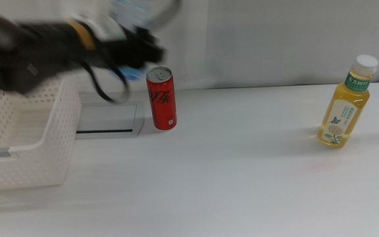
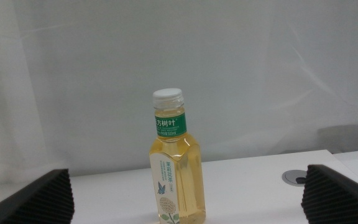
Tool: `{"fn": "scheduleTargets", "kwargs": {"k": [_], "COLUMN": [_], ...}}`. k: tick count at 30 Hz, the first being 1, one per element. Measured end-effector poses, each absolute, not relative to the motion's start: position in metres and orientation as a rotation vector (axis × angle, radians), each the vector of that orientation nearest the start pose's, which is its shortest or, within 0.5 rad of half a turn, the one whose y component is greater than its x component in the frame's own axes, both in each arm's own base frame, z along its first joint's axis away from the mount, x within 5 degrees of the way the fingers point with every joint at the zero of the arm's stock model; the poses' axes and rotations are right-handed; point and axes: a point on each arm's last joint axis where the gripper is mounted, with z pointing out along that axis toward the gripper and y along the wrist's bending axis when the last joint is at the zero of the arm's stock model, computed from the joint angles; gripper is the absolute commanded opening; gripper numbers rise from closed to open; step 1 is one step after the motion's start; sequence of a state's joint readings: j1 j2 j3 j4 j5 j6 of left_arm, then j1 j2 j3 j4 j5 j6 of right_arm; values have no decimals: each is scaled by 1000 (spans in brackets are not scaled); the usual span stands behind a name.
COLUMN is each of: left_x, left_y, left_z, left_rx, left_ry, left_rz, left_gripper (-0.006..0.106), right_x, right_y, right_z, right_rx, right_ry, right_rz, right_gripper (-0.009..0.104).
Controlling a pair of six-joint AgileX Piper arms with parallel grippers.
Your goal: Use arms to grab the bottles and put them into the dustbin to the left of the table.
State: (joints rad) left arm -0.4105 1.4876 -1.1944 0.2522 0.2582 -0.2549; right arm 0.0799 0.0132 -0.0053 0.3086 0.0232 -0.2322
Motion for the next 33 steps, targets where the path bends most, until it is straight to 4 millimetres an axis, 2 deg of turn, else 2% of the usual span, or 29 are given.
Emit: {"fn": "scheduleTargets", "kwargs": {"k": [2, 3, 5, 9, 11, 15, 20, 30, 31, 33], "left_x": [323, 326, 327, 326, 325, 327, 342, 382, 386, 390], "left_y": [-115, -93, -70, -29, 1, 32, 60, 67, 68, 69], "left_z": [353, 361, 369, 374, 373, 365, 337, 256, 243, 231], "left_rx": [296, 217, 131, -36, -162, -273, -345, -391, -397, -402], "left_ry": [2044, 2119, 2191, 2292, 2327, 2368, 2450, 2643, 2675, 2699], "left_rz": [-149, -83, -15, 67, 79, 26, -1, -46, -48, -50], "left_gripper": [-3, -3, -3, -3, -3, -3, -3, -3, -3, -3], "right_x": [57, 57, 57, 57, 57, 57, 57, 57, 57, 57], "right_y": [5, 5, 5, 5, 5, 5, 5, 5, 5, 5], "right_z": [212, 212, 212, 213, 213, 213, 213, 213, 213, 213], "right_rx": [-8, -8, -8, -7, -7, -10, -10, -10, -10, -10], "right_ry": [1513, 1513, 1513, 1512, 1512, 1511, 1511, 1511, 1511, 1511], "right_rz": [130, 130, 130, 130, 130, 128, 128, 128, 128, 128], "right_gripper": [103, 103, 103, 103, 103, 103, 103, 103, 103, 103]}}
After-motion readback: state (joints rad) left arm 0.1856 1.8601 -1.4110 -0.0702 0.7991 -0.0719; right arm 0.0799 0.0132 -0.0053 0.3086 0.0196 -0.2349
